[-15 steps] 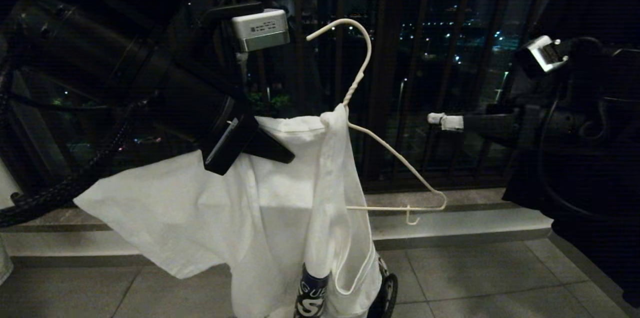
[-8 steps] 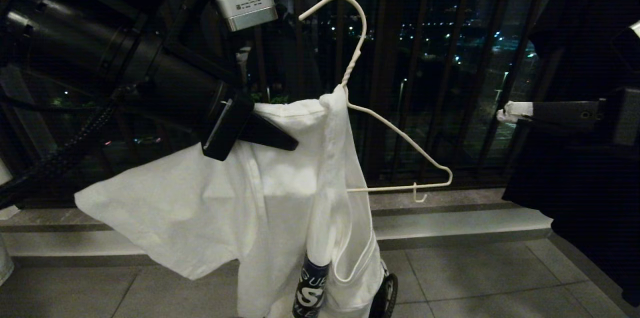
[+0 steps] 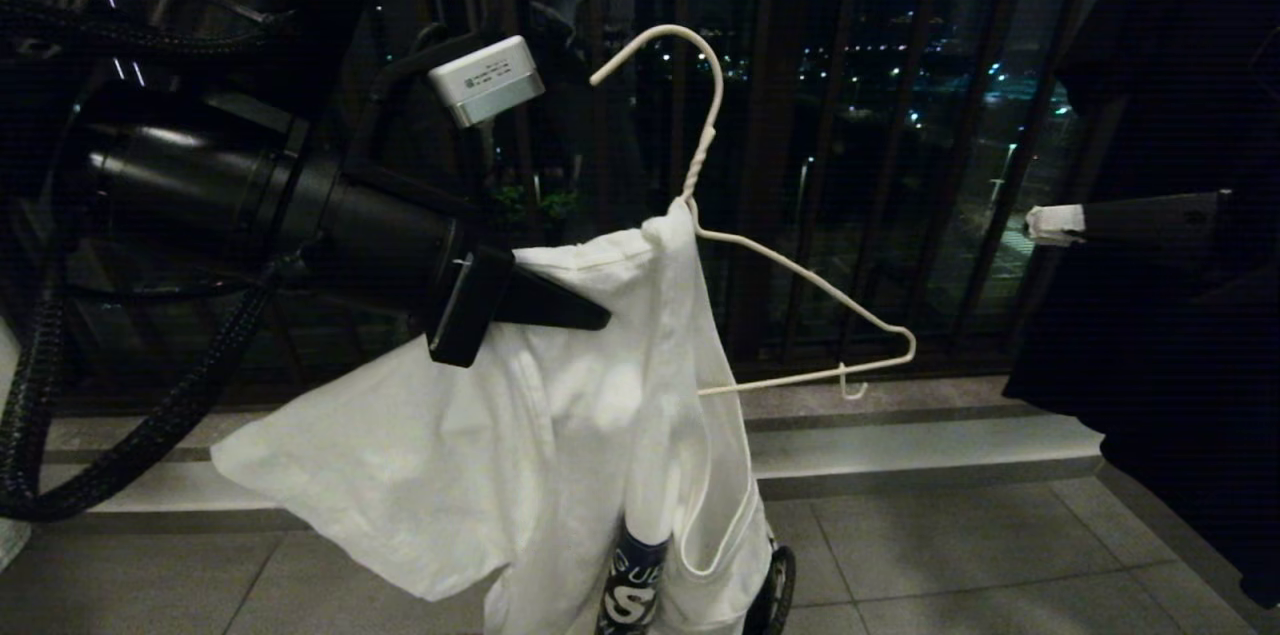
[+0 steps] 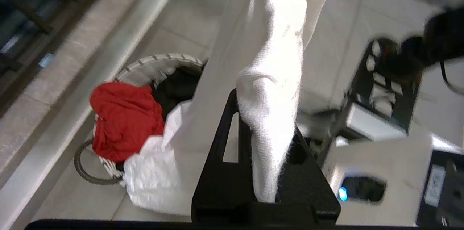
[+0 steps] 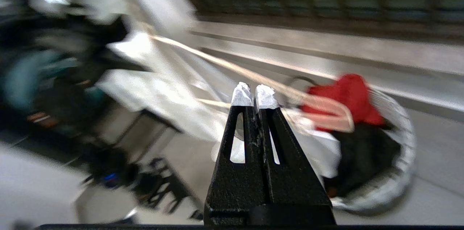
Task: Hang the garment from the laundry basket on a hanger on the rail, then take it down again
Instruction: Hang the clothes on the clothes rack
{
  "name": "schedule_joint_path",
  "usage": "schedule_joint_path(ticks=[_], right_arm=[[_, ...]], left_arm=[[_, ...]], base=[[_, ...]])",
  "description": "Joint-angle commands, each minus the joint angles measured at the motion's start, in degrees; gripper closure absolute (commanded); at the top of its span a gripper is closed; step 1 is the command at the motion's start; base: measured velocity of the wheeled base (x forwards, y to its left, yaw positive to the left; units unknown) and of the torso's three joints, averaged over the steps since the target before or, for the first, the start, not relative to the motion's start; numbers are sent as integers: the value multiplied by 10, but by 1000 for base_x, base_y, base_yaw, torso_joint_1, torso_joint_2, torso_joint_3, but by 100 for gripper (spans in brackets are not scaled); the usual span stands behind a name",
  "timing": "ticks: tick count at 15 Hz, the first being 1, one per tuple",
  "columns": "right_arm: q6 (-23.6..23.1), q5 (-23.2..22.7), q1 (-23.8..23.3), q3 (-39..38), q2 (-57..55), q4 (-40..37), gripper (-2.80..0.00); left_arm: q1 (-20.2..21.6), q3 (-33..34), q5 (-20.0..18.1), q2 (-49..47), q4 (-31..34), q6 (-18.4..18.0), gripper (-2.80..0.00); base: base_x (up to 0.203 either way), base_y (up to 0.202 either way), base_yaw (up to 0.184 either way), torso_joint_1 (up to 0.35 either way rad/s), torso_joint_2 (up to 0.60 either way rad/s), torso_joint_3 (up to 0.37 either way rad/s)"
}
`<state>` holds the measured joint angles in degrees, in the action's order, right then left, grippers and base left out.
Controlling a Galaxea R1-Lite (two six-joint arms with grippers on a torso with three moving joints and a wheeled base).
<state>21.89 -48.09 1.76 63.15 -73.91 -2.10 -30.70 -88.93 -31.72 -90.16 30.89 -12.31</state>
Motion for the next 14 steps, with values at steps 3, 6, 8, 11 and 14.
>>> schedule_joint_path(ticks=[3,6,8,11,14], right_arm=[[-65,219,142,8,-30,-52,0],[-78,290,226,10,-27,-101,0],[-75,300,254,23,-27,-152,0],[-48,344,309,23,-52,-158,0],[-26,356,342,20,-83,-157,0]], left_arm=[[28,26,-3,41,-10,18,0],[32,26,-2,42,-25,21,0],[40,25,-2,35,-30,27,0],[41,25,2,26,-46,28,0],[53,26,3,27,-61,29,0]], base=[[0,0,0,0,0,0],[0,0,0,0,0,0],[0,0,0,0,0,0],[0,0,0,0,0,0],[0,0,0,0,0,0]])
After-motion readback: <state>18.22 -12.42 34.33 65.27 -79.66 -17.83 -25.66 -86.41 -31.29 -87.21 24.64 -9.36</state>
